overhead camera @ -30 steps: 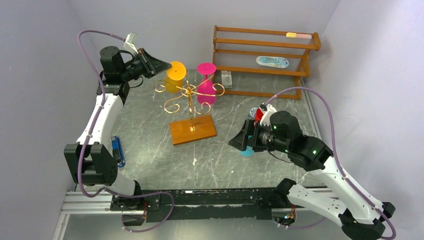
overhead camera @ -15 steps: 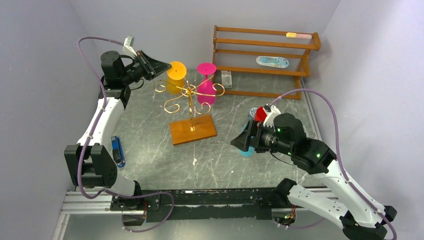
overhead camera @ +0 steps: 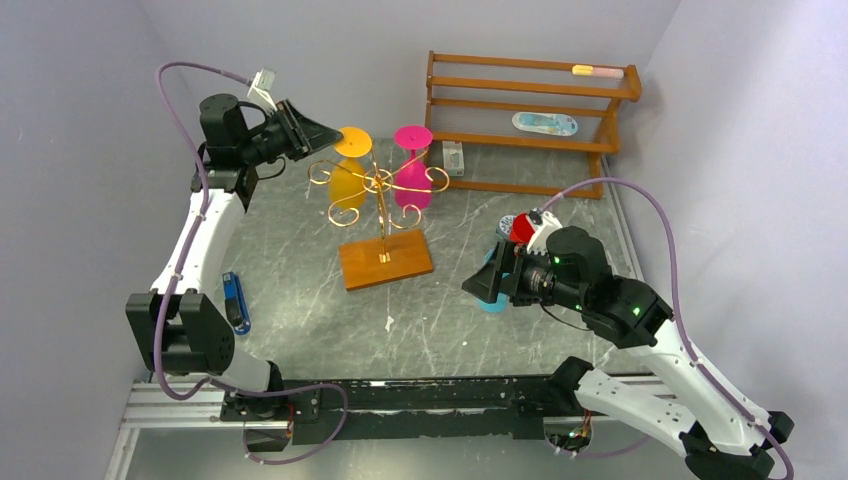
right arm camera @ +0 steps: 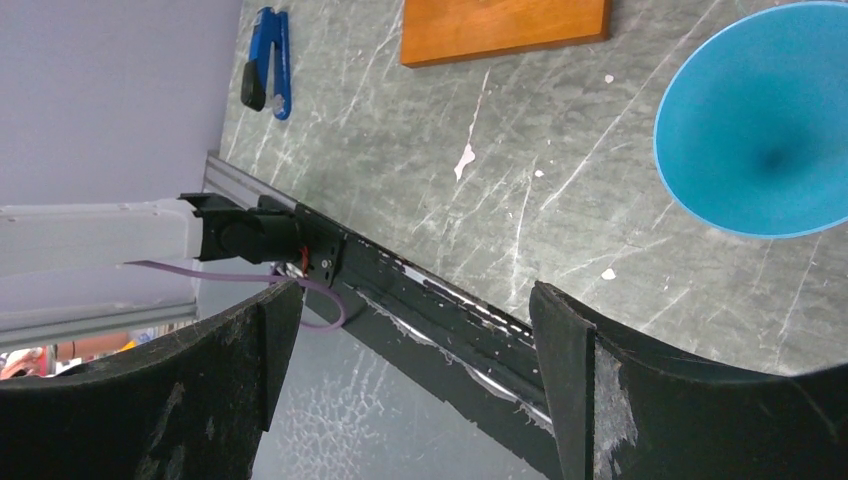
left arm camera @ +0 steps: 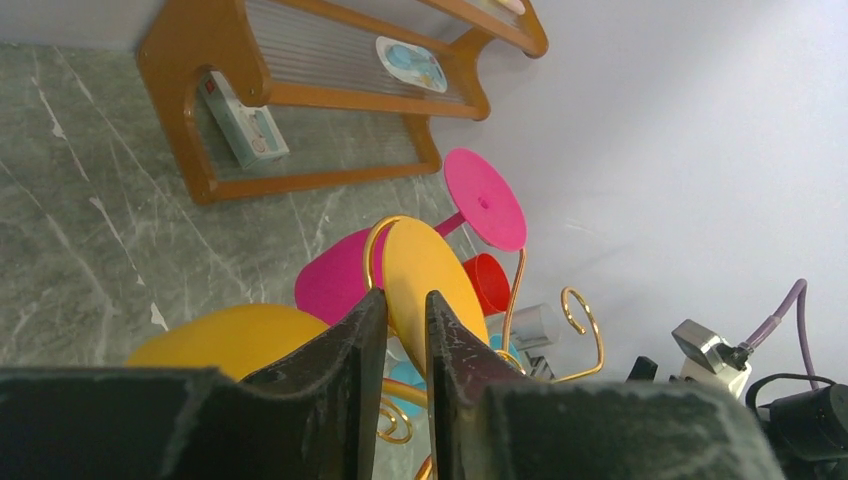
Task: Take the wine glass off the wine glass rack
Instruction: Pick up the wine glass from the wine rack.
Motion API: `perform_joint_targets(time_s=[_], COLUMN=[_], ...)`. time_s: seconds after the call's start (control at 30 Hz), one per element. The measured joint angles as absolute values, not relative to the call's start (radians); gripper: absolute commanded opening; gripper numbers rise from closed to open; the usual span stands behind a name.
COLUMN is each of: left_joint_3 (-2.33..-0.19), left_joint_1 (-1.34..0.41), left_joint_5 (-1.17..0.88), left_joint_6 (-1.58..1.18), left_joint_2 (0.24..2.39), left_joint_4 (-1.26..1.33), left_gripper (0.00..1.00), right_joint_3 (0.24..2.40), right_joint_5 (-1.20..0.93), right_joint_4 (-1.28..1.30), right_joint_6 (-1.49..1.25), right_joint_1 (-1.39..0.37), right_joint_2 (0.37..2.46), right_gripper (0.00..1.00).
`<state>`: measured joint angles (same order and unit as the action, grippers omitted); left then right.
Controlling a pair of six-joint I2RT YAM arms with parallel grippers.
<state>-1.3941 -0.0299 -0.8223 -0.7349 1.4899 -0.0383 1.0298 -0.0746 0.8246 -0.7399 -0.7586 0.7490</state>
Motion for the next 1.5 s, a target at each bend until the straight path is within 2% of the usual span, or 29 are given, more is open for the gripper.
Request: perform_joint_targets(time_s=[0.1, 0.27, 0.37, 0.5, 0.57, 0.67, 0.9, 1.17, 1.5], left_joint_3=[-1.395, -1.427, -1.435, -1.439, -1.451, -1.464, -1.475, -1.438, -1.296], left_joint_1=[-0.03, -0.03, -0.03, -0.031, -0.034, -0.036, -0.042, -0.041, -0.041], left_joint_5=[-0.831, -0.831, -0.833, -0.843, -0.846, -0.854, -0.876, -0.896, -0.876], left_joint_6=[-0.713, -0.652, -0.634, -0.622, -0.612, -0.607, -0.632, -0.763, -1.098], left_joint_2=[1.492, 1.505, 1.509, 1.514, 1.519, 1.528, 1.526, 1.526, 1.505], left_joint_4=[-0.06, -0.135, -0.155, -0.161, -0.168, -0.169, -0.144, -0.011, 0.349], left_gripper=[0.33, 0.32, 0.26, 0.26, 0.2, 0.06, 0.05, 0.05, 0.05], right_joint_3=[1.03, 1.03, 1.03, 1.03, 1.03, 1.03, 1.03, 1.03, 1.03], right_joint_5=[-0.075, -0.076, -0.079, -0.083, -0.084, -0.086, -0.086, -0.086, -0.083], right_joint_4=[0.828, 0.834, 0.836, 0.836, 0.836, 0.836, 0.836, 0.837, 0.838], right_joint_6=[-0.741, -0.741, -0.742, -0.744, -0.745, -0.746, -0.749, -0.754, -0.76], right_joint_1=[-0.759, -0.759, -0.759, -0.759, -0.759, -0.759, -0.759, -0.759, -0.759], right_joint_2=[0.75, 0.759, 0.767, 0.774, 0.775, 0.775, 0.778, 0.777, 0.766], right_gripper=[0.89, 0.89, 0.89, 0.89, 0.89, 0.89, 0.89, 0.89, 0.89])
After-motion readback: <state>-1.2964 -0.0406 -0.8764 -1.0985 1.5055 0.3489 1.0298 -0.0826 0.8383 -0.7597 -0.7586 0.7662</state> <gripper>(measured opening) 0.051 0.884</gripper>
